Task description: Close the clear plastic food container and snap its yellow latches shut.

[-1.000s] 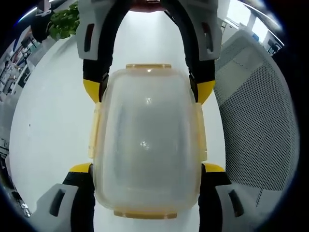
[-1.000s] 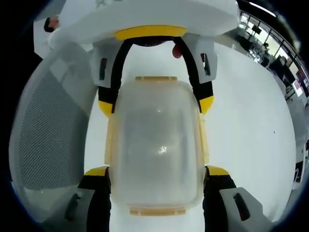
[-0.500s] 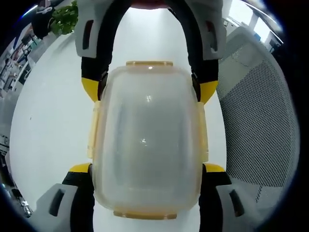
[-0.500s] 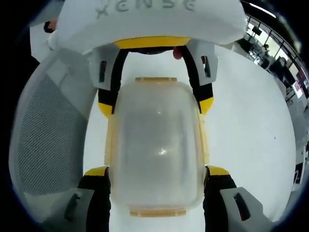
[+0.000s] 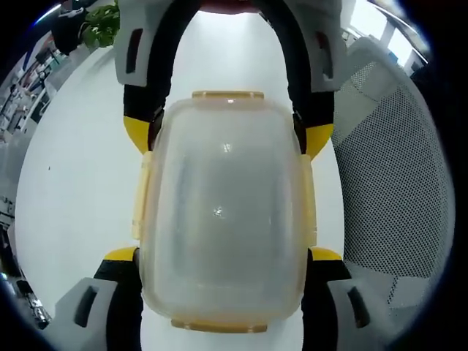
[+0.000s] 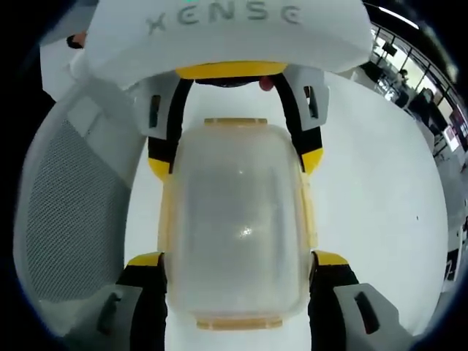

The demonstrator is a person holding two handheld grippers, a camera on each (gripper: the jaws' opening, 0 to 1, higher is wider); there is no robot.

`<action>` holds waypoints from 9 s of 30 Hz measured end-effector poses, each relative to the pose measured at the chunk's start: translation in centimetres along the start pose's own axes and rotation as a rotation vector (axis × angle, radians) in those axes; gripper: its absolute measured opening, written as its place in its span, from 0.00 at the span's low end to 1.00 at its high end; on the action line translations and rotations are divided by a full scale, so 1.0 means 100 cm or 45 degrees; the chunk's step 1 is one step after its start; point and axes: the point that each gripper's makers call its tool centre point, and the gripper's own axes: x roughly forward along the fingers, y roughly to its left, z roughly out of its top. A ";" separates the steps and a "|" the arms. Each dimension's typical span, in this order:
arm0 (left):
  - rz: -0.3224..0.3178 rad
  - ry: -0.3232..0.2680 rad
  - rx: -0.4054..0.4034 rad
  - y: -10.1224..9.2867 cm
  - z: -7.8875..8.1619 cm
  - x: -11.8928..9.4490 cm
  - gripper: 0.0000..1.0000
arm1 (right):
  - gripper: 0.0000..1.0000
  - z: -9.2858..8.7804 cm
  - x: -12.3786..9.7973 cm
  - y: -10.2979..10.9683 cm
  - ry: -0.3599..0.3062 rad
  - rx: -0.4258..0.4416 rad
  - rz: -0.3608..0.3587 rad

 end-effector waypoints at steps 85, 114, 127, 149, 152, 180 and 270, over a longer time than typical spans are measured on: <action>-0.015 -0.025 -0.047 0.076 -0.006 0.005 0.94 | 0.83 0.009 0.012 -0.075 -0.047 0.003 -0.009; -0.018 -0.007 -0.040 0.099 -0.002 0.005 0.94 | 0.84 0.008 0.008 -0.098 -0.052 0.006 -0.023; -0.020 0.000 -0.035 0.107 -0.003 0.006 0.94 | 0.84 0.008 0.010 -0.107 -0.063 0.012 -0.024; -0.024 0.019 -0.028 0.124 -0.002 0.010 0.94 | 0.86 0.007 0.013 -0.123 -0.095 0.025 -0.028; -0.025 0.021 -0.026 0.124 -0.003 0.009 0.94 | 0.86 0.007 0.013 -0.122 -0.095 0.027 -0.027; 0.002 0.038 -0.054 0.125 -0.001 0.012 0.96 | 0.87 0.007 0.009 -0.123 -0.129 0.021 -0.021; 0.570 -0.822 -0.617 0.102 0.014 -0.049 0.98 | 0.95 0.008 -0.054 -0.110 -0.918 0.596 -0.636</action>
